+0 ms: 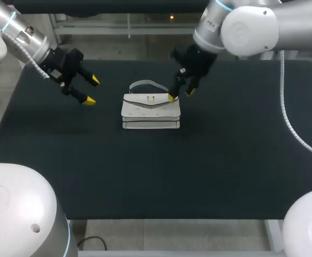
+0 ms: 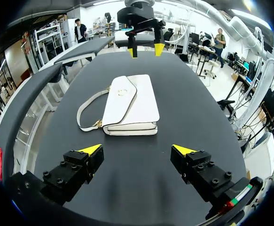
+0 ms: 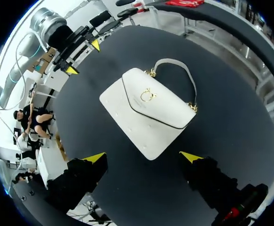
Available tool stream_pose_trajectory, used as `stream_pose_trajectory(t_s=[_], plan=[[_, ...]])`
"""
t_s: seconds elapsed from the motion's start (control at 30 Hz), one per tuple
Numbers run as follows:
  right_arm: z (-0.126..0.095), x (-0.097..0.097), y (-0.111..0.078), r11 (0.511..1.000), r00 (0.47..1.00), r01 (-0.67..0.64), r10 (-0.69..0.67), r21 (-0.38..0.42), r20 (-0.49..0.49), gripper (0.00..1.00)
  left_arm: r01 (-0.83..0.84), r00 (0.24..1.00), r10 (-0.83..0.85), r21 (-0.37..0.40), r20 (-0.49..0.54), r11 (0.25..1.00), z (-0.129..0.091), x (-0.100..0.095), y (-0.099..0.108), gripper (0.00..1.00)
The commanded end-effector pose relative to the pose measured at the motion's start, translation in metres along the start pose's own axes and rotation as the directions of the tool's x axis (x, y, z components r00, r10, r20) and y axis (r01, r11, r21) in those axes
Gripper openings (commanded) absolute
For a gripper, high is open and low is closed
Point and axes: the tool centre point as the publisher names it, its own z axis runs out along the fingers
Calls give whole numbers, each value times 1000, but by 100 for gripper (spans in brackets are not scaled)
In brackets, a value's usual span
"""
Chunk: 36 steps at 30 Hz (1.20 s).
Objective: Pick up the bag, open it, inspect its contents, close it, and place it on the opposite side
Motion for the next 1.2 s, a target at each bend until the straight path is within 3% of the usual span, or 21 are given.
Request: stream_pose_trajectory(t_s=[0.03, 0.27, 0.37, 0.43, 0.5, 0.8, 1.0, 1.2], plan=[[1, 7, 0, 996, 956, 82, -87, 29, 282, 100, -1, 1000, 1, 3, 2, 1000, 1, 0, 1, 100], [1, 7, 0, 996, 956, 82, -87, 29, 282, 100, -1, 1000, 1, 3, 2, 1000, 1, 0, 1, 100], [-5, 21, 11, 956, 867, 293, -267, 5, 421, 100, -84, 996, 84, -9, 33, 996, -1, -6, -11, 100], [-6, 31, 15, 944, 804, 328, -298, 34, 515, 100, -151, 987, 151, -7, 50, 988, -1, -8, -18, 100], [-4, 38, 15, 918, 767, 395, -345, 27, 540, 100, -172, 984, 171, 14, 43, 985, -1, -9, -23, 100], [11, 53, 9, 776, 551, 626, -512, 79, 659, 100, -294, 945, 295, -24, 142, 955, 2, -10, -33, 100], [25, 56, -1, 630, 379, 768, -597, 120, 707, 100, -379, 910, 372, 3, 185, 925, 0, -12, -42, 100], [25, 56, -1, 630, 379, 768, -597, 120, 707, 100, -388, 908, 382, 2, 172, 922, 0, -13, -43, 100]])
